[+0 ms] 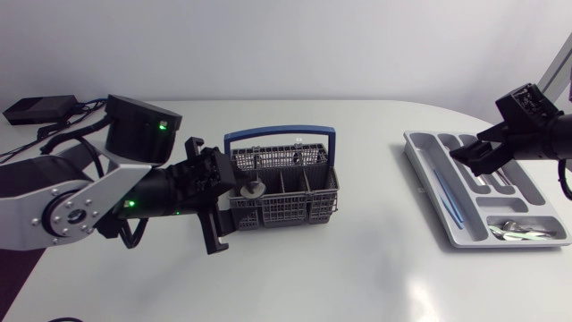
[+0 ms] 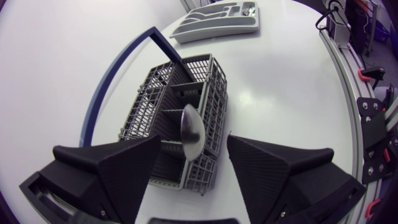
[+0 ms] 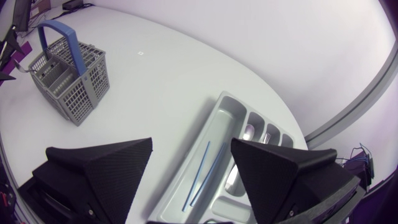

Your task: Sort the cutlery from the basket into the organizer compartments.

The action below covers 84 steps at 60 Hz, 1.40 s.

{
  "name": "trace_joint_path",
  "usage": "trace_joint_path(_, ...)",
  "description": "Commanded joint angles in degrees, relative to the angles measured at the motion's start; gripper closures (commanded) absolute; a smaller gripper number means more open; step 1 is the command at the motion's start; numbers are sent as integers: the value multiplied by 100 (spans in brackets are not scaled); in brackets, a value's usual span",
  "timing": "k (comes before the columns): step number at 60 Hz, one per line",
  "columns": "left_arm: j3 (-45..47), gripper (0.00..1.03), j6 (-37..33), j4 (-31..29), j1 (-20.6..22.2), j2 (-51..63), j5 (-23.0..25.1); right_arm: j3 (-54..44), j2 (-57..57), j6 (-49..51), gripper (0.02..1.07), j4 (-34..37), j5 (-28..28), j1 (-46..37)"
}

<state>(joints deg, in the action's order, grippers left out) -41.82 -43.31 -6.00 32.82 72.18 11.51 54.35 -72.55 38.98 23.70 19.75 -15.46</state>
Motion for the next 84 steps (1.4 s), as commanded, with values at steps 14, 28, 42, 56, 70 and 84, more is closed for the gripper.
trace_joint_path(14, -326, 71, 464, 73, -65, 437, 502, -513, 338, -145, 15, -50, -226, 553)
trace_joint_path(28, -511, 89, 763, 108, -250, 630, 906, -715, 461, -136, 15, -103, -270, 685)
trace_joint_path(42, -643, 101, 903, -6, -250, 701, 985, -750, 541, -136, 15, -129, -270, 694)
trace_joint_path(56, -1030, 101, 903, -587, -294, 569, 1108, -785, 664, -172, 15, -85, -278, 905)
trace_joint_path(70, -1531, 101, 1044, -1219, -329, 279, 1310, -882, 1050, -189, 15, 91, -305, 1441)
trace_joint_path(84, -2049, 101, 1228, -1808, -329, -20, 1486, -891, 1376, -198, 15, 319, -322, 2100)
